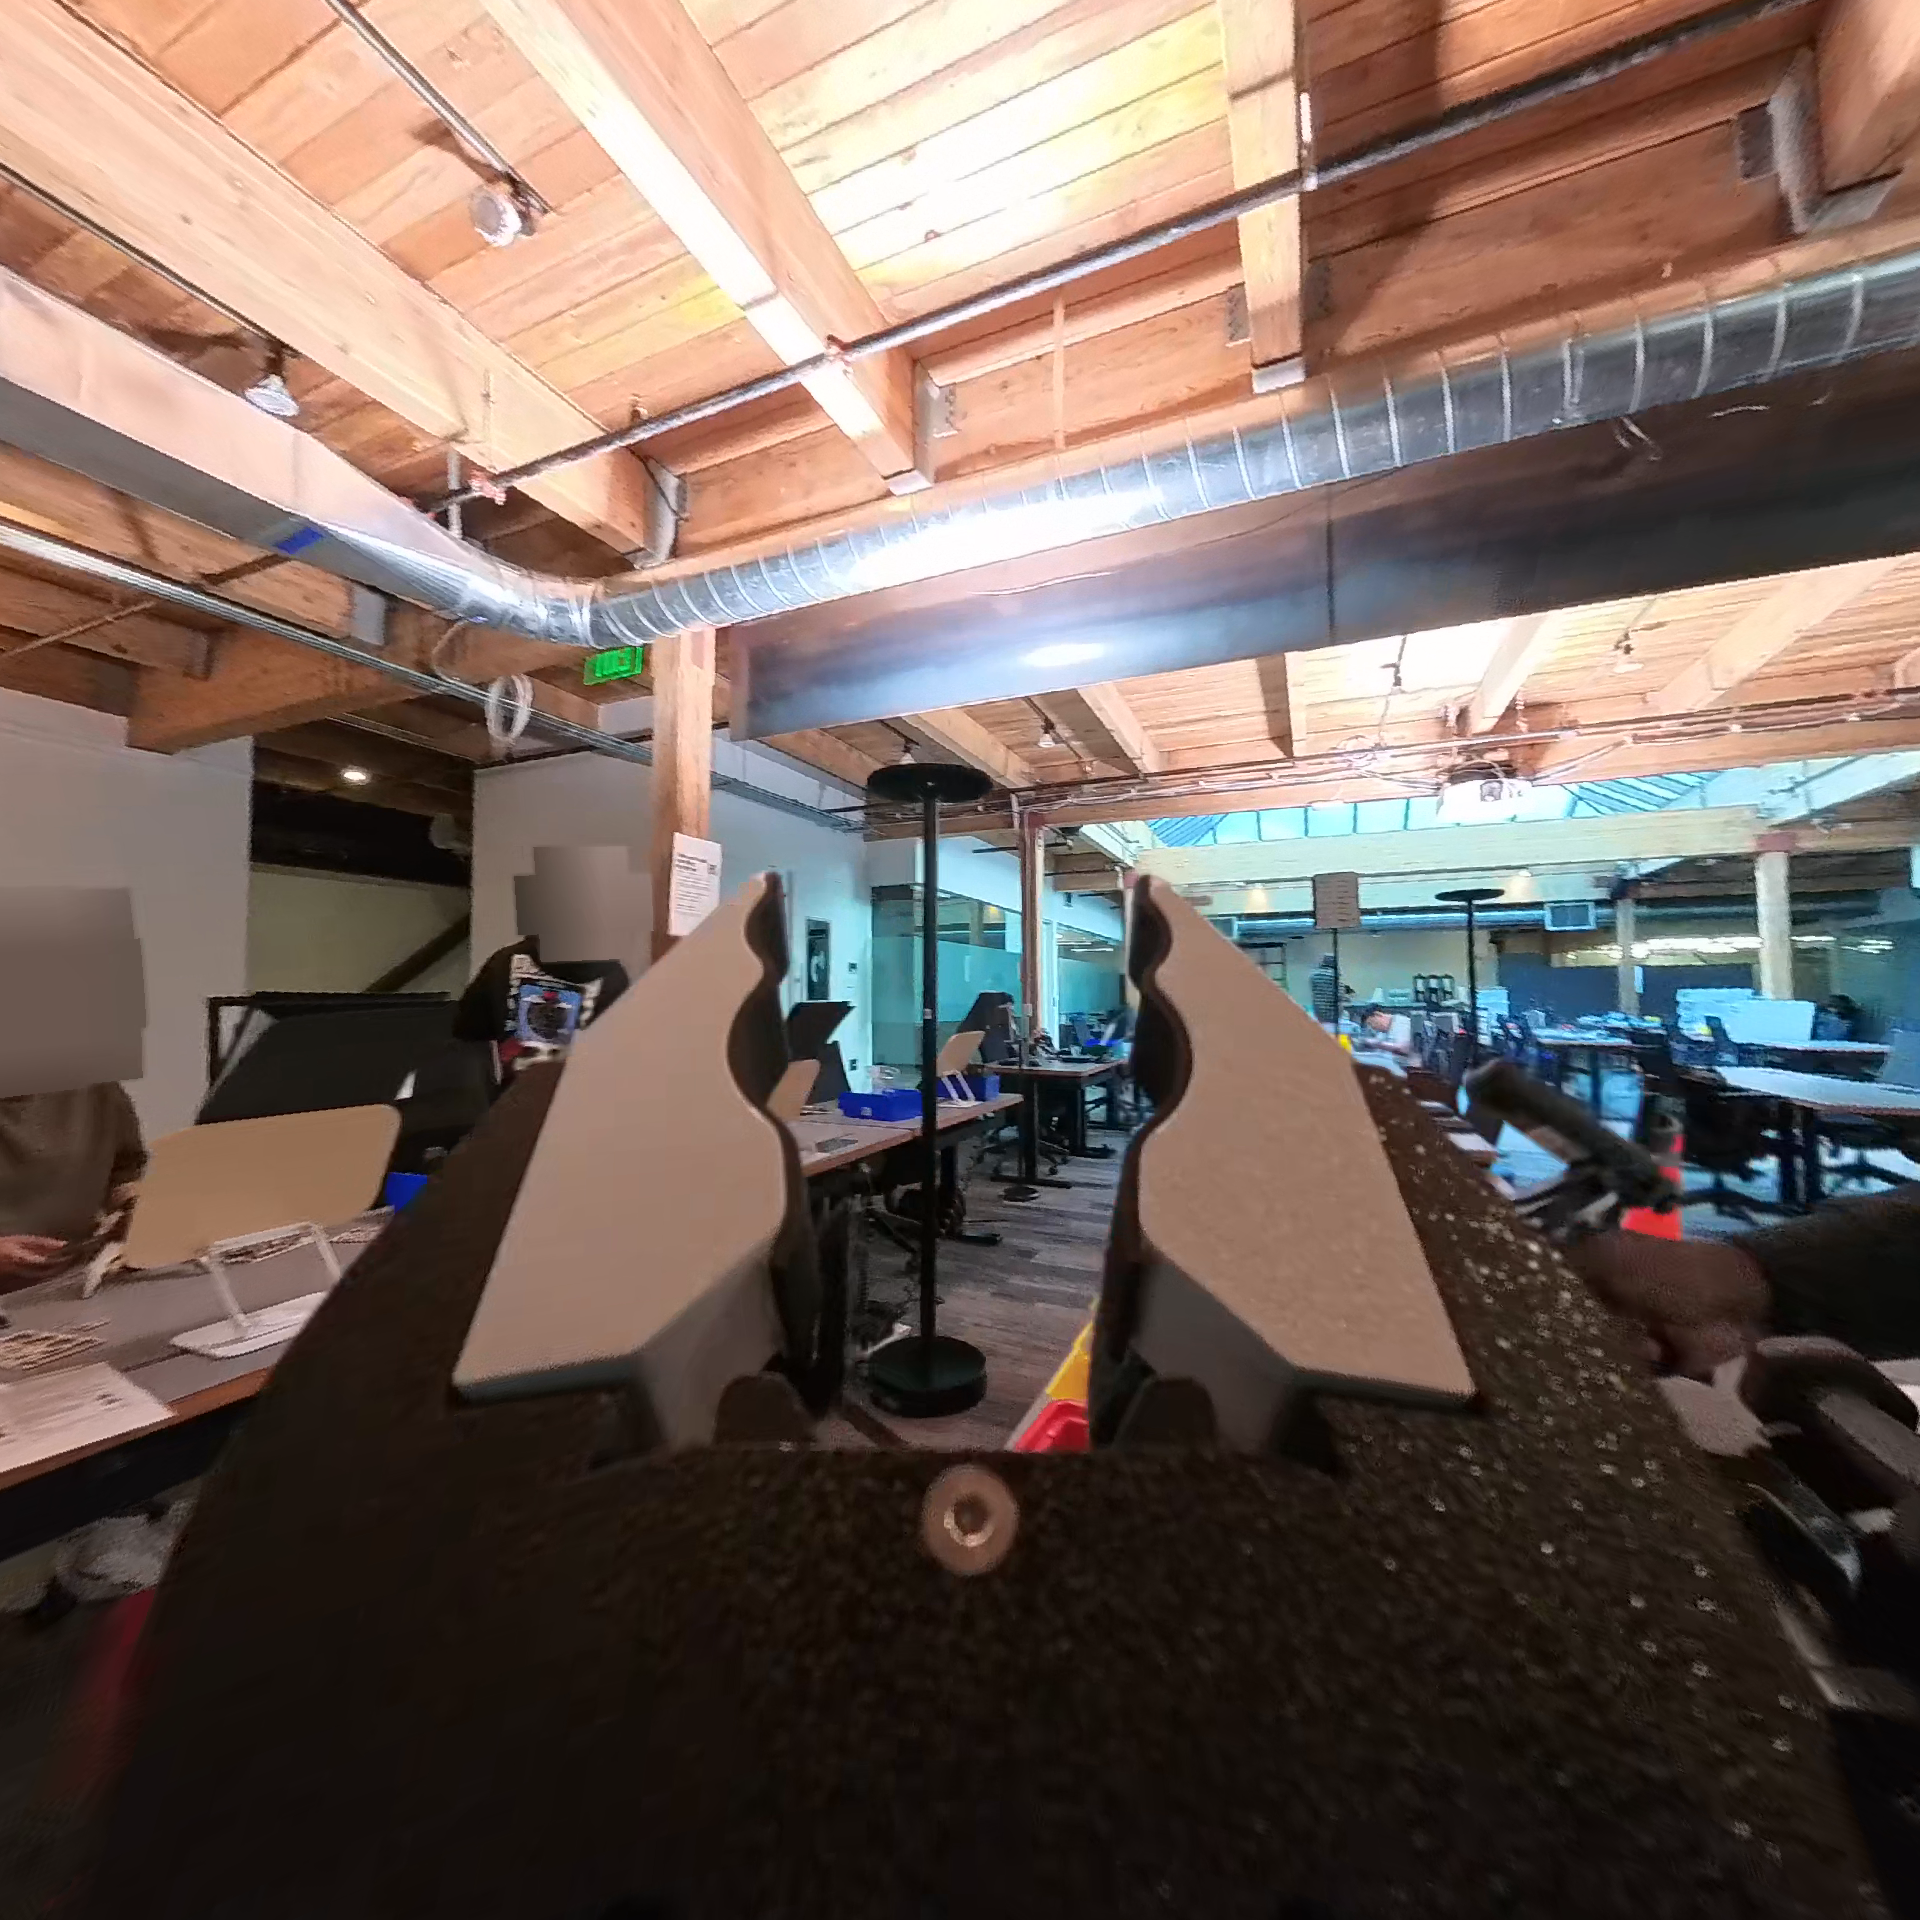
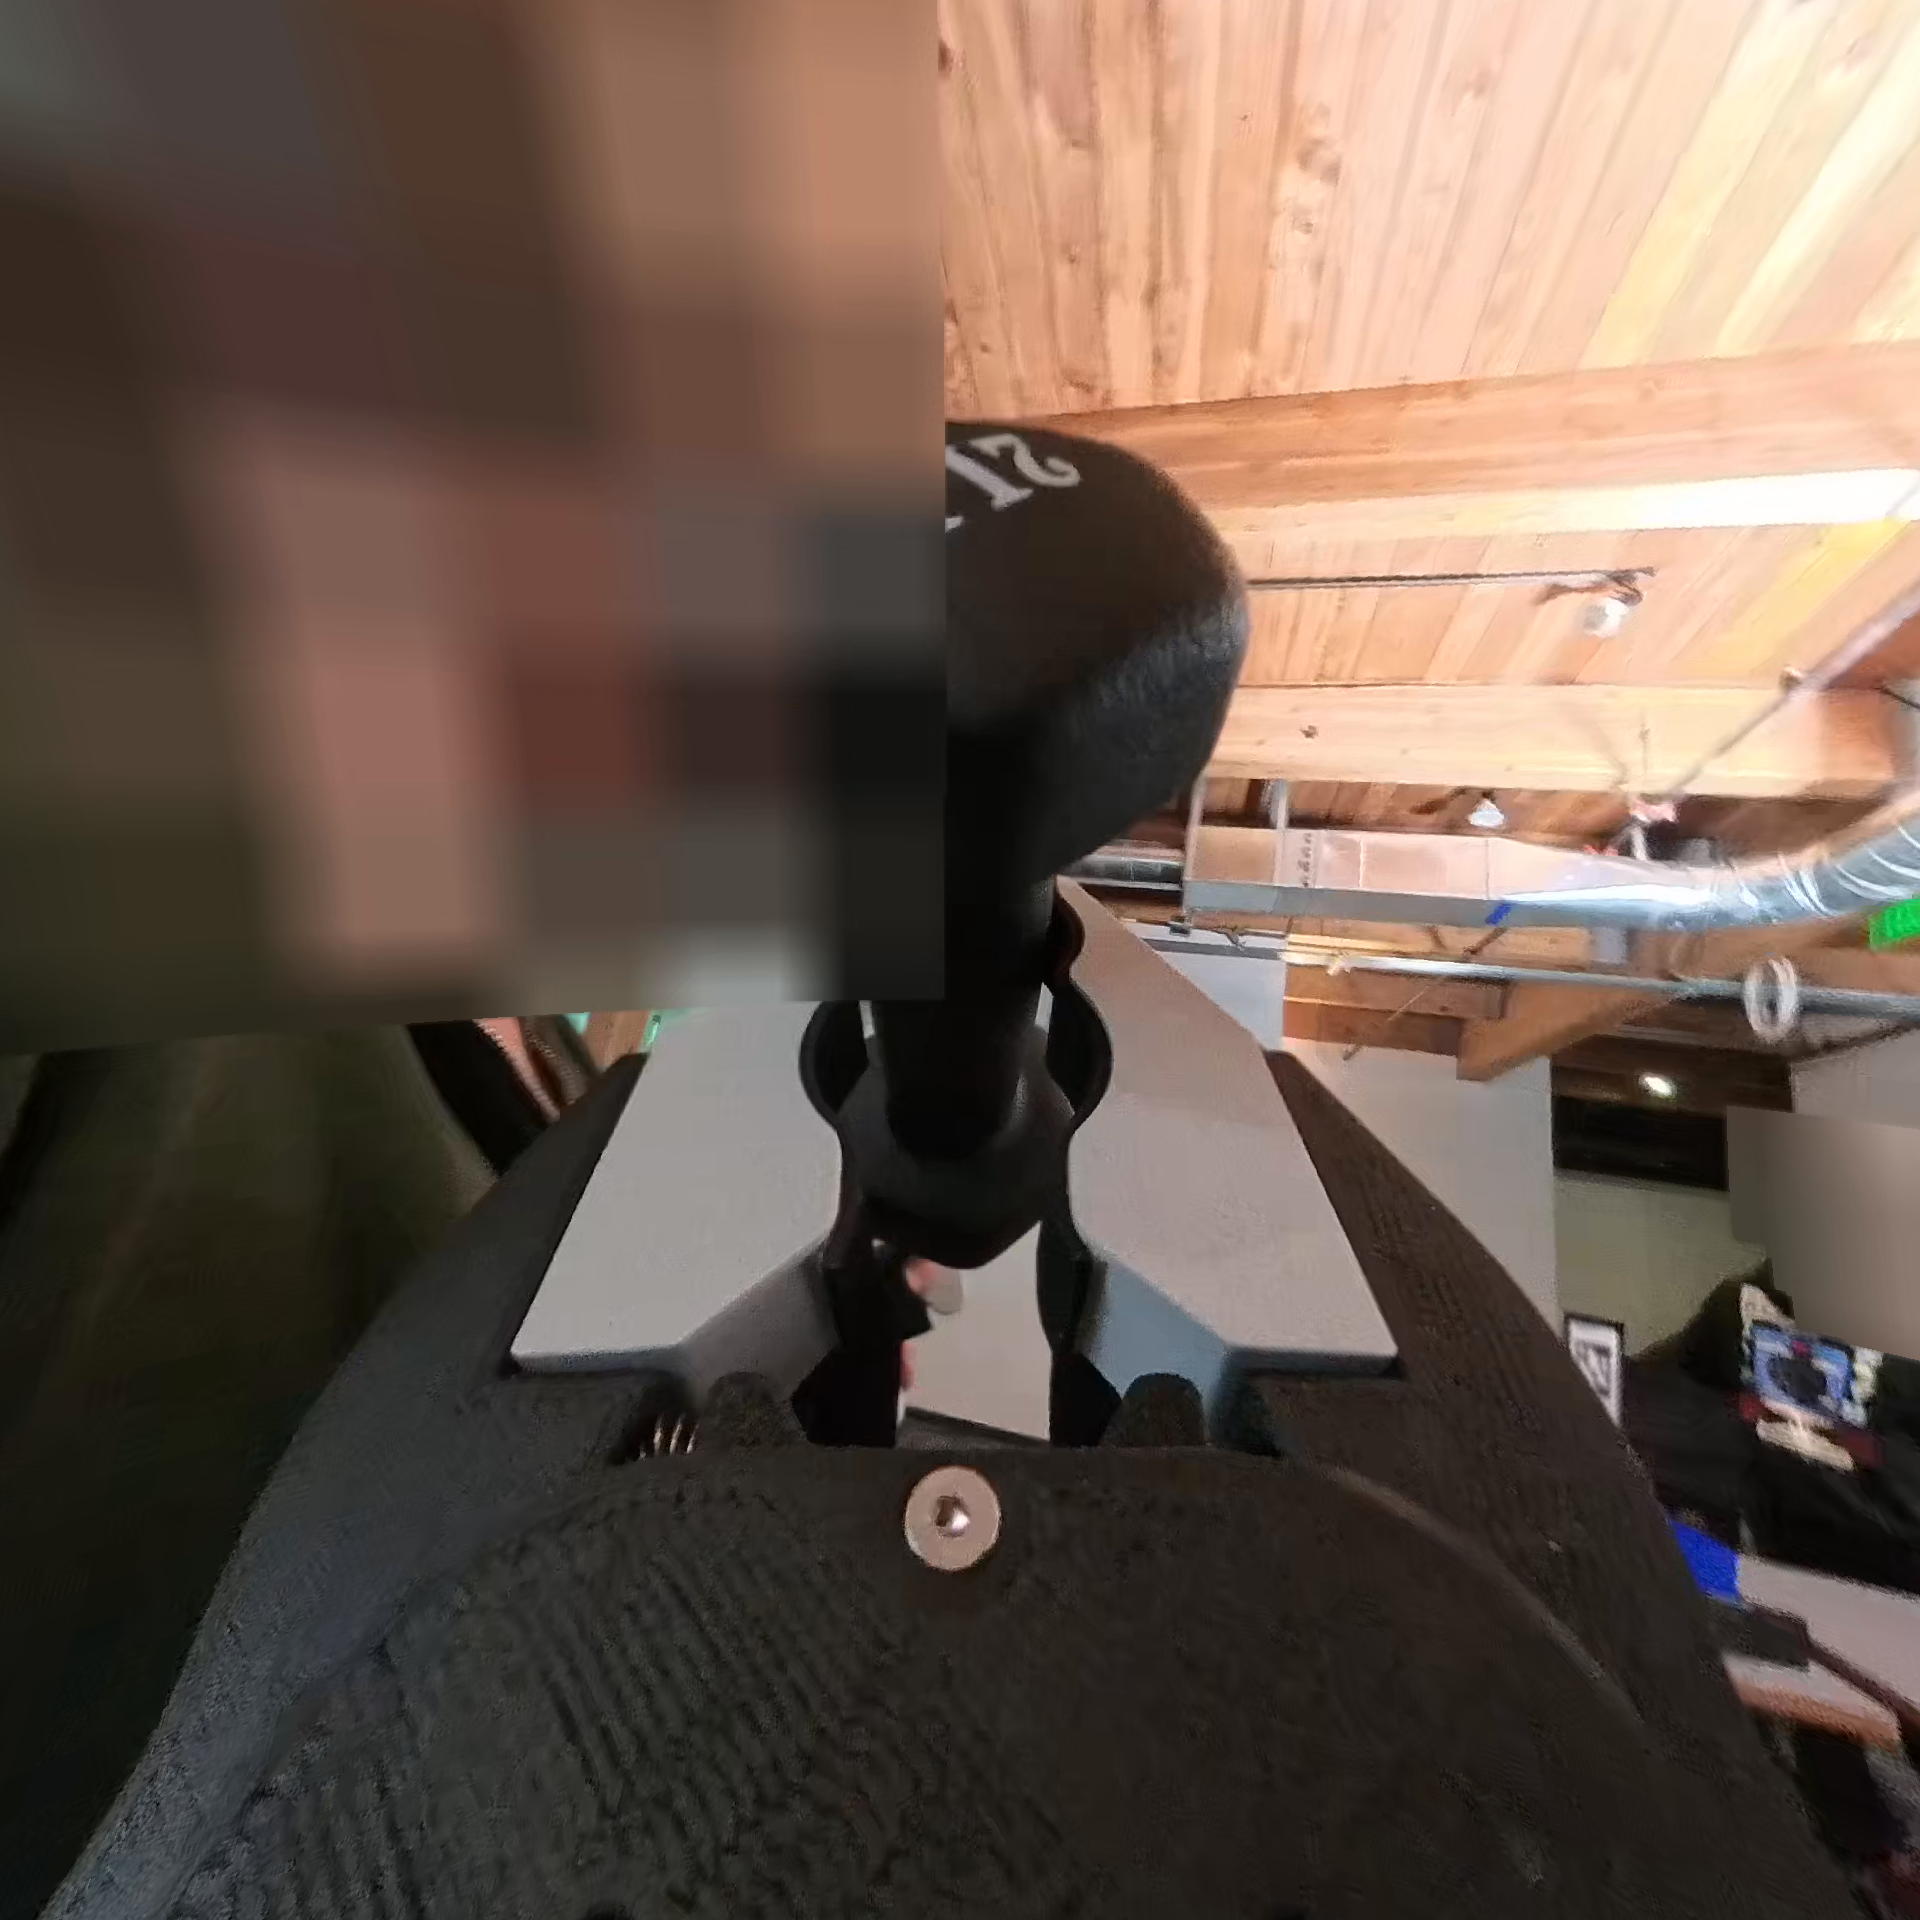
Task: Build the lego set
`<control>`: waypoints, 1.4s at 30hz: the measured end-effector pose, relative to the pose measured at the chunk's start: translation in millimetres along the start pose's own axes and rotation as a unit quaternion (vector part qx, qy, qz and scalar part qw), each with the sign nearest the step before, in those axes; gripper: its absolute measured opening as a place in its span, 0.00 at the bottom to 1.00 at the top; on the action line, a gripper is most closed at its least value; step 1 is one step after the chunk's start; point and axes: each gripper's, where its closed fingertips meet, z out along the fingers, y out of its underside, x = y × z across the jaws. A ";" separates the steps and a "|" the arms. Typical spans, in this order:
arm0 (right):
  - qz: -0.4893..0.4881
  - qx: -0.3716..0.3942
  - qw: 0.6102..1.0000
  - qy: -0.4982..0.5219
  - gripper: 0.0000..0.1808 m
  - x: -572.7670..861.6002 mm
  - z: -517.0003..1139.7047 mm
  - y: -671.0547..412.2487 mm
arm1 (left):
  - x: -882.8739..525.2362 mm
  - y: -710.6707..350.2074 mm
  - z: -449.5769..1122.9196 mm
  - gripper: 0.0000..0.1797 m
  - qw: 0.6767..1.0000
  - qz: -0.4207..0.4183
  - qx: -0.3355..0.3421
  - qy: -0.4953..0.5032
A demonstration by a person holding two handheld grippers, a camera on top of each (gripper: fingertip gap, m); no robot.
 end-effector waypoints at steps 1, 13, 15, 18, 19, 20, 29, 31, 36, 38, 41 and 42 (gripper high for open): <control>0.015 0.004 1.000 0.024 0.17 9.6 -2.3 6.9 | -6.5 -2.7 -4.8 0.35 1.000 -0.001 0.001 -0.008; 0.104 0.046 0.888 0.446 0.16 34.9 -76.4 148.5 | -100.6 -6.3 -9.9 0.35 0.996 -0.051 0.033 0.065; 0.090 0.066 0.880 0.461 0.16 7.0 -66.3 164.0 | -118.2 3.5 -6.7 0.35 0.992 -0.069 0.017 0.101; 0.046 0.074 0.891 0.445 0.16 -39.8 -27.3 168.8 | -143.1 11.2 -4.8 0.35 0.985 -0.097 -0.017 0.144; 0.025 0.072 0.902 0.426 0.16 -56.1 -9.1 166.1 | -149.1 10.8 -5.0 0.35 0.982 -0.103 -0.026 0.157; 0.001 0.069 0.915 0.398 0.16 -74.9 12.1 161.7 | -154.0 9.2 -5.4 0.35 0.980 -0.105 -0.031 0.168; -0.152 -0.008 0.984 0.088 0.17 -251.1 173.9 148.3 | -161.1 2.5 -20.8 0.35 0.956 -0.176 -0.028 0.234; -0.169 -0.031 0.981 0.094 0.17 -266.8 188.0 151.0 | -152.1 1.2 -27.4 0.35 0.948 -0.188 -0.034 0.255; -0.186 -0.029 0.941 0.280 0.17 -250.3 162.2 146.0 | -135.2 -9.7 -39.0 0.35 0.932 -0.224 -0.027 0.283; -0.167 -0.021 0.894 0.414 0.16 -231.9 128.2 142.6 | -124.3 -15.5 -46.4 0.35 0.925 -0.239 -0.024 0.295; -0.101 0.026 0.818 0.566 0.16 -217.8 63.8 146.9 | -99.9 -17.7 -61.6 0.35 0.906 -0.274 -0.038 0.321; -0.076 0.049 0.794 0.601 0.16 -217.6 41.6 151.1 | -89.6 -16.0 -68.6 0.35 0.899 -0.281 -0.049 0.333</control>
